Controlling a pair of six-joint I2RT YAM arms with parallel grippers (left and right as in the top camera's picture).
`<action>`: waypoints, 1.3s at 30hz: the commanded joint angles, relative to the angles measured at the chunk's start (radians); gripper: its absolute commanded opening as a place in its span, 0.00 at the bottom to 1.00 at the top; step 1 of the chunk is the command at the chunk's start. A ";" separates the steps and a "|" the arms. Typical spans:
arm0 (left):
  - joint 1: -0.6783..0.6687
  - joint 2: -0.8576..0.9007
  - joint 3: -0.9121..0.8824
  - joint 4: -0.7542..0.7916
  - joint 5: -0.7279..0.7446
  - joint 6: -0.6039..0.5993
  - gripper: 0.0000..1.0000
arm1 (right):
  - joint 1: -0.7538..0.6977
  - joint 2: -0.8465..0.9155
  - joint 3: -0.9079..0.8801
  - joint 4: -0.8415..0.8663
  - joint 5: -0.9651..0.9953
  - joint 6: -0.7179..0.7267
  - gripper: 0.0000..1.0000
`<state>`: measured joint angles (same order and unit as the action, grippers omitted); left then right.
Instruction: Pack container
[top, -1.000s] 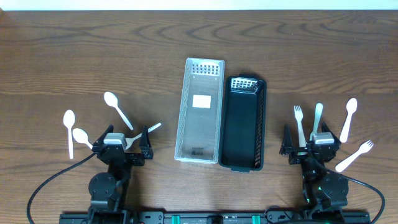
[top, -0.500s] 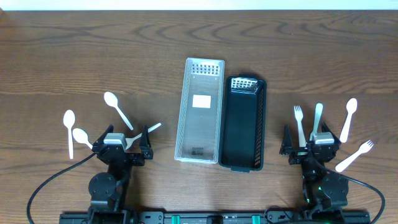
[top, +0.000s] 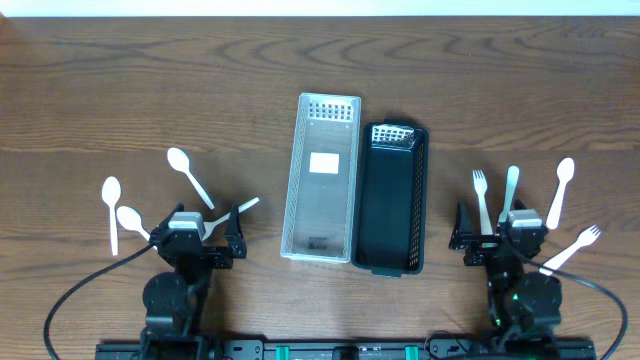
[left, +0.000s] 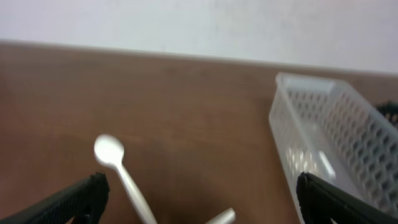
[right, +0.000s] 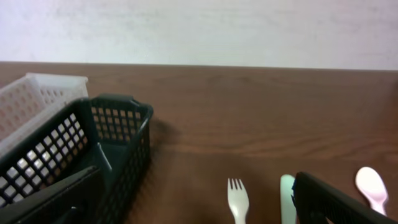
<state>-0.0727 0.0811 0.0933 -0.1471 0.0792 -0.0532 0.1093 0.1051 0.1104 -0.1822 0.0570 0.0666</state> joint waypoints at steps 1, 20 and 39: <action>0.006 0.109 0.164 -0.070 0.015 -0.008 0.98 | 0.009 0.098 0.163 -0.056 -0.001 -0.014 0.99; 0.006 0.866 1.047 -0.901 0.008 -0.008 0.98 | 0.009 0.945 1.118 -0.883 -0.157 0.042 0.01; 0.006 0.927 1.043 -0.948 0.008 -0.008 0.98 | 0.010 1.636 1.096 -0.725 -0.262 0.092 0.01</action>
<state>-0.0727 1.0008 1.1229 -1.0931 0.0830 -0.0559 0.1093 1.7046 1.2102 -0.9173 -0.1314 0.1493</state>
